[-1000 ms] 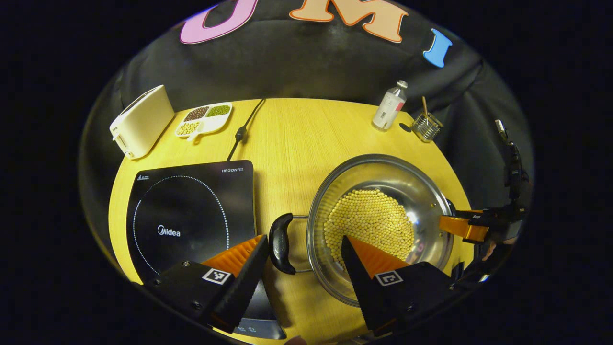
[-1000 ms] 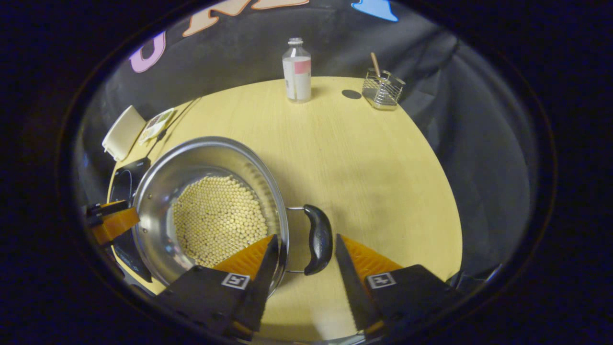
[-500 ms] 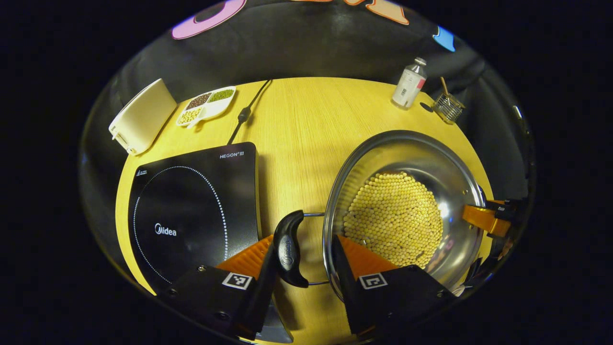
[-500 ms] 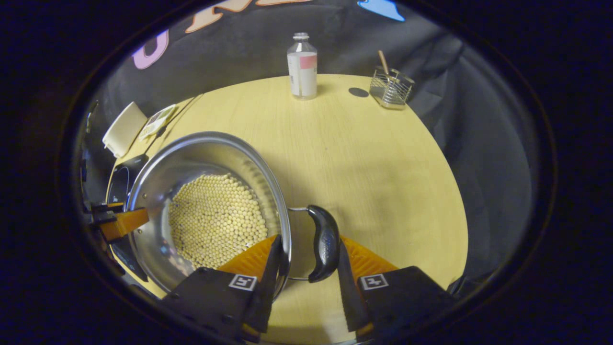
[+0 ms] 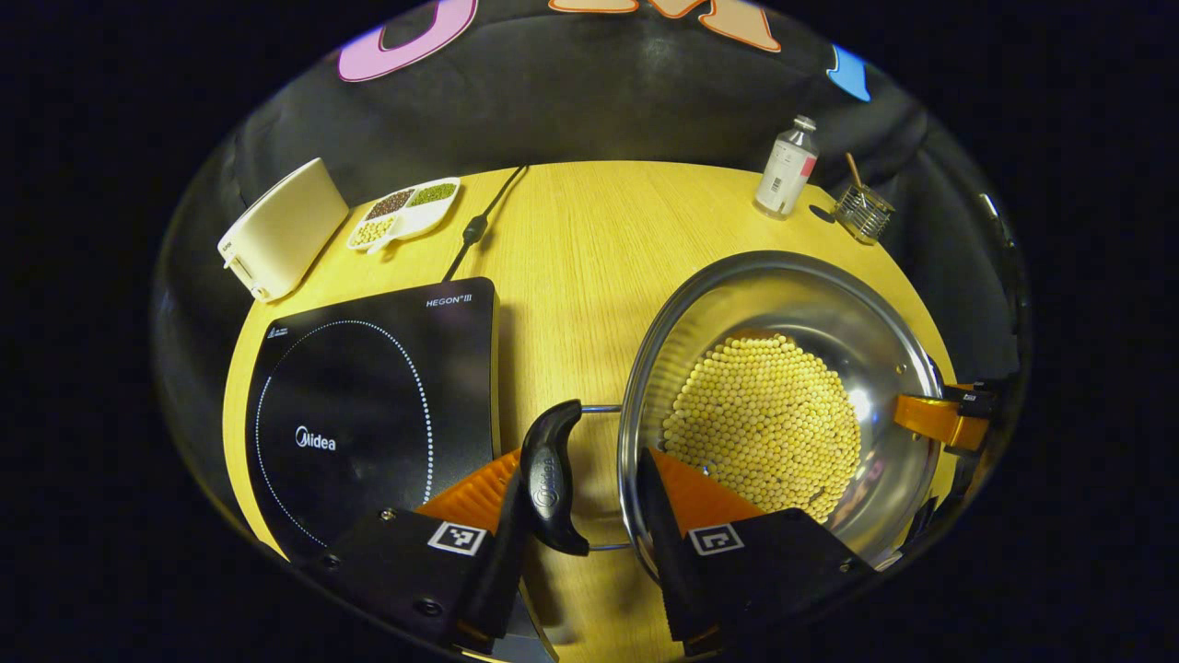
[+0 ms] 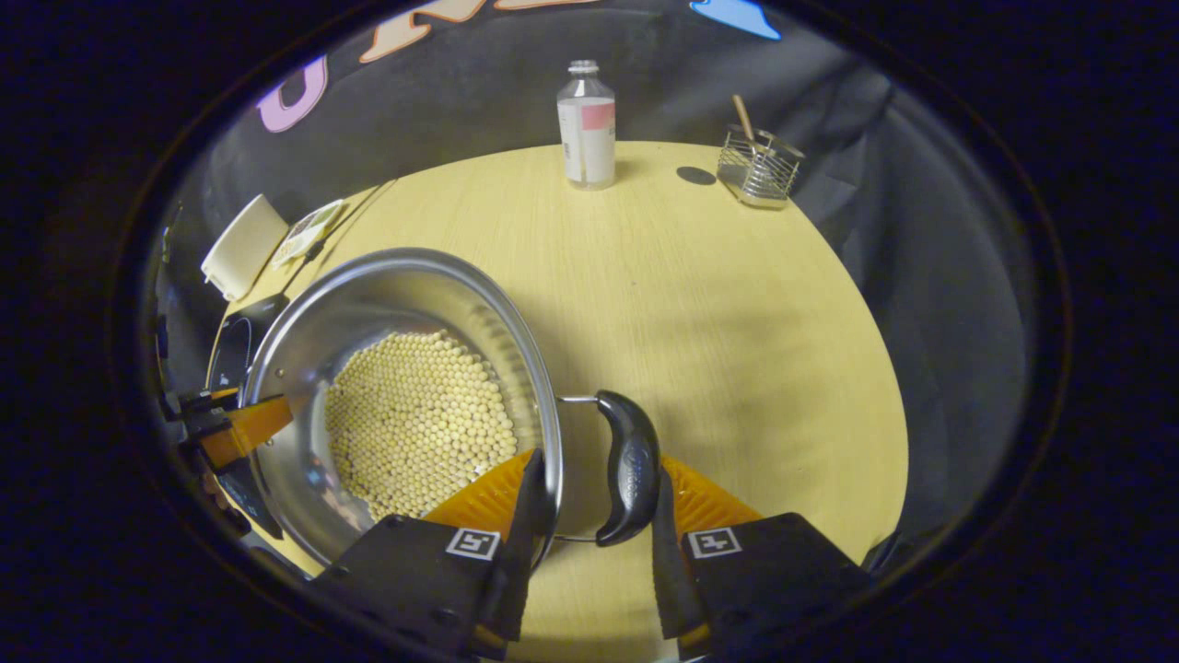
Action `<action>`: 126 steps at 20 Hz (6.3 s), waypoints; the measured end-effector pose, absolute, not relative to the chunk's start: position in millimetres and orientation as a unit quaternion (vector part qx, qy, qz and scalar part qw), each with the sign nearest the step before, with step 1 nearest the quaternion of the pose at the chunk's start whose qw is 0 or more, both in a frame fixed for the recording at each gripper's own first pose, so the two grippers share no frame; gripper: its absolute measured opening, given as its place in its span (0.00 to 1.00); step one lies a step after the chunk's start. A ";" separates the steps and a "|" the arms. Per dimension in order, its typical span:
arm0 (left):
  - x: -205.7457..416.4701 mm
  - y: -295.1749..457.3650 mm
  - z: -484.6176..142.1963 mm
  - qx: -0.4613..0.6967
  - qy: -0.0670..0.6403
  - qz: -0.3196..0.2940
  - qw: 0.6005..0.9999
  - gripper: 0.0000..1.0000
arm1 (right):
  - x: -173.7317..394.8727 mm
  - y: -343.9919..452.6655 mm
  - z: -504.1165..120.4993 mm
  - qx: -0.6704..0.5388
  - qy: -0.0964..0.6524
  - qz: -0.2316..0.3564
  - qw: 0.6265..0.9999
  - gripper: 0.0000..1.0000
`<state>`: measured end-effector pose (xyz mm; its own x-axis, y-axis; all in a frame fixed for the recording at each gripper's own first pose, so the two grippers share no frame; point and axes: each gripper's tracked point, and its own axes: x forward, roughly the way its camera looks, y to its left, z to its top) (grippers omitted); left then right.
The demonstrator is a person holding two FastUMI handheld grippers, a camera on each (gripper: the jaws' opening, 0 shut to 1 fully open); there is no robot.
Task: First push the handle of the pot to place it horizontally, then grasp the pot with both hands and set it on the induction cooktop.
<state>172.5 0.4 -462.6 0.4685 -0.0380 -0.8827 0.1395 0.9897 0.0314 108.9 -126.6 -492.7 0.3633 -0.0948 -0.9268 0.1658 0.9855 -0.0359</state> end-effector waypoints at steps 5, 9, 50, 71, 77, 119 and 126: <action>177.7 1.3 -463.3 0.015 0.497 -0.046 0.867 0.62 | 109.2 -125.4 -492.6 0.073 0.555 -0.091 0.823 0.51; 161.2 -3.0 -461.7 0.001 0.523 -0.029 0.852 0.58 | 107.9 -125.1 -493.9 0.083 0.566 -0.088 0.816 0.50; 147.0 254.9 -392.3 -0.027 0.487 -0.028 0.872 0.57 | 119.1 -125.4 -487.0 0.022 0.566 -0.091 0.819 0.50; 189.5 304.6 -388.8 0.021 0.453 -0.011 0.891 0.57 | 118.5 -129.1 -493.8 0.015 0.578 -0.071 0.813 0.54; 190.0 304.5 -389.0 0.019 0.452 -0.007 0.892 0.58 | 118.6 -129.3 -494.9 0.011 0.571 -0.072 0.818 0.54; 92.7 -1.9 -48.5 0.055 0.051 0.021 0.997 0.86 | 97.6 -326.2 -202.1 0.040 0.208 0.017 0.977 0.94; 61.8 21.1 10.2 0.010 0.002 0.035 0.999 0.89 | 78.6 -312.8 -107.4 -0.019 0.098 -0.005 0.995 0.93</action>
